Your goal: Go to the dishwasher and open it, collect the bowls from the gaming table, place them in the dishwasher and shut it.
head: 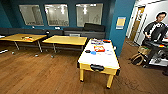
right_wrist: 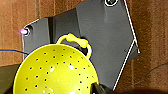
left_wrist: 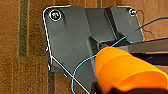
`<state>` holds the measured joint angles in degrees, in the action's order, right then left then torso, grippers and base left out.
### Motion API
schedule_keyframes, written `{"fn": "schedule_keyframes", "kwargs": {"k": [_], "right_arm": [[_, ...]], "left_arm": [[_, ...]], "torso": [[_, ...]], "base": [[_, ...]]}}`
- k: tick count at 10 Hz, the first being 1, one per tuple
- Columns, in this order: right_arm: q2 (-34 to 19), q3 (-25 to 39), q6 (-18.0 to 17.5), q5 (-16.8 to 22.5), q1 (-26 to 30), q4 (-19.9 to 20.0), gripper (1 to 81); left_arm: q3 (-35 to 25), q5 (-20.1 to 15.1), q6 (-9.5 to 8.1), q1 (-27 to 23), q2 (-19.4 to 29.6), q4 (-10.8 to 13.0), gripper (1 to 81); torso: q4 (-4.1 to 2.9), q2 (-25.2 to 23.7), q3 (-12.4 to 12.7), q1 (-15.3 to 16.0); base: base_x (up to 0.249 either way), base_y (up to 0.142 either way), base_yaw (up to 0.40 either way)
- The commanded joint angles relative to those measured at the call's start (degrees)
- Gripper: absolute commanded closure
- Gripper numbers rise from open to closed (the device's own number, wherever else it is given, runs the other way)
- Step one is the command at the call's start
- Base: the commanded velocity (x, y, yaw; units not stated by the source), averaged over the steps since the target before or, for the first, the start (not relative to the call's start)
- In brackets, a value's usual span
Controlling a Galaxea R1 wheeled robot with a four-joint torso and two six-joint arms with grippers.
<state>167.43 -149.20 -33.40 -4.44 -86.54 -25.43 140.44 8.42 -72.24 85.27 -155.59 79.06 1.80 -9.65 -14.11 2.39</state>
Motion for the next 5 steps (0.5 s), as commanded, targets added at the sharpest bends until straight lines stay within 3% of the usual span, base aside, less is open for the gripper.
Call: {"fn": "schedule_keyframes", "kwargs": {"k": [1,5], "right_arm": [[-0.14,0.15,0.27,2.42,2.56,-0.85,81.1],[0.22,0.15,0.27,2.42,2.64,-1.20,81.1]], "left_arm": [[-0.07,-1.74,0.08,-2.70,0.81,-0.13,81.1],[0.02,-1.83,0.00,-2.70,0.62,-0.22,81.1]], "torso": [[0.00,0.00,0.00,0.00],[0.00,0.00,0.00,0.02]], "base": [[0.000,0.000,0.000],[0.000,0.000,0.000]]}}
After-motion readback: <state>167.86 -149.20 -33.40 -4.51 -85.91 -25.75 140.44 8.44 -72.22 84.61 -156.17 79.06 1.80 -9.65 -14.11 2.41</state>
